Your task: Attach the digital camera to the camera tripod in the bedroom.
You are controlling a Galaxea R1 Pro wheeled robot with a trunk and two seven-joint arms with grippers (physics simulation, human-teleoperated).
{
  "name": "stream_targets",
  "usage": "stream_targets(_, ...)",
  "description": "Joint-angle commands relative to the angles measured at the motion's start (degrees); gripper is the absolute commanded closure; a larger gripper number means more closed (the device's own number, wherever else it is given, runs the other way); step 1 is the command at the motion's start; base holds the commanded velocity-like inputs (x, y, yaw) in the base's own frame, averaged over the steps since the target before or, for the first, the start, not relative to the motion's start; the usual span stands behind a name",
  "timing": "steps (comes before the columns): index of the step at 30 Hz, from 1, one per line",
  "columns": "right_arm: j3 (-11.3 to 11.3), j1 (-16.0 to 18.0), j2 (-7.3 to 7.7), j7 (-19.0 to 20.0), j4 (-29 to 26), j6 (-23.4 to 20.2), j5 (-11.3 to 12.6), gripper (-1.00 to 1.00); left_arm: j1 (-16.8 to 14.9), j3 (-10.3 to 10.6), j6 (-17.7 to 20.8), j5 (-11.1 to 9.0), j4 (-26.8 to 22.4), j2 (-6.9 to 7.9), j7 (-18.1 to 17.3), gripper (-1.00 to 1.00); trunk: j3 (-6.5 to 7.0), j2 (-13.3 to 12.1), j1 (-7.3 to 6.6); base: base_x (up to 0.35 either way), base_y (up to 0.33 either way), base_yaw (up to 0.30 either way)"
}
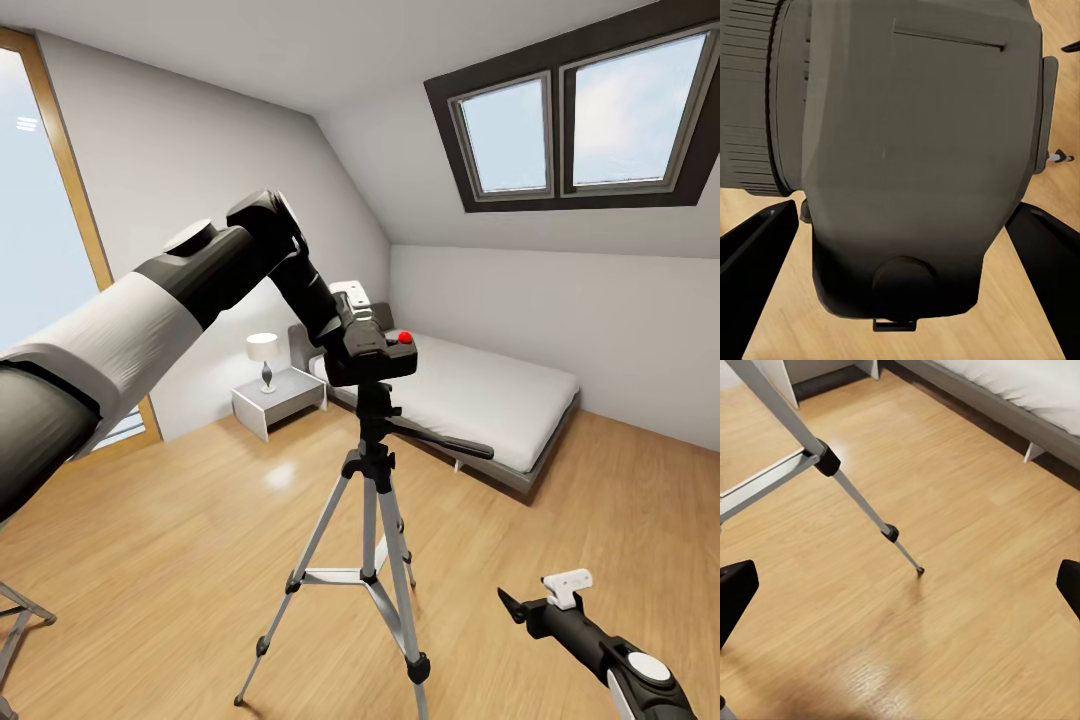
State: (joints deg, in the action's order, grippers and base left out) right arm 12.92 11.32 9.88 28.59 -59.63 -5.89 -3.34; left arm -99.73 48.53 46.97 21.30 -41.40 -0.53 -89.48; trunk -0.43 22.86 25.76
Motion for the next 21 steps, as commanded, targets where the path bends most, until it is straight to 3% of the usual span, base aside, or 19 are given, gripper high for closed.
stream_targets(1, 0.12, 0.02, -0.05, 0.4, -0.1, -0.25, -0.33, -1.0, -0.03, -0.02, 0.61, 0.57, -0.02, -0.05, -0.52, 1.0, -0.04, 0.06, 0.02, 0.0, 0.0, 0.0)
stream_targets(21, -0.26, 0.02, -0.12, 0.67, -0.14, 1.28, -0.26, -1.0, -0.03, -0.1, 1.53, 0.56, 0.0, -0.32, -0.52, 1.0, -0.04, 0.06, 0.02, 0.0, 0.0, 0.0)
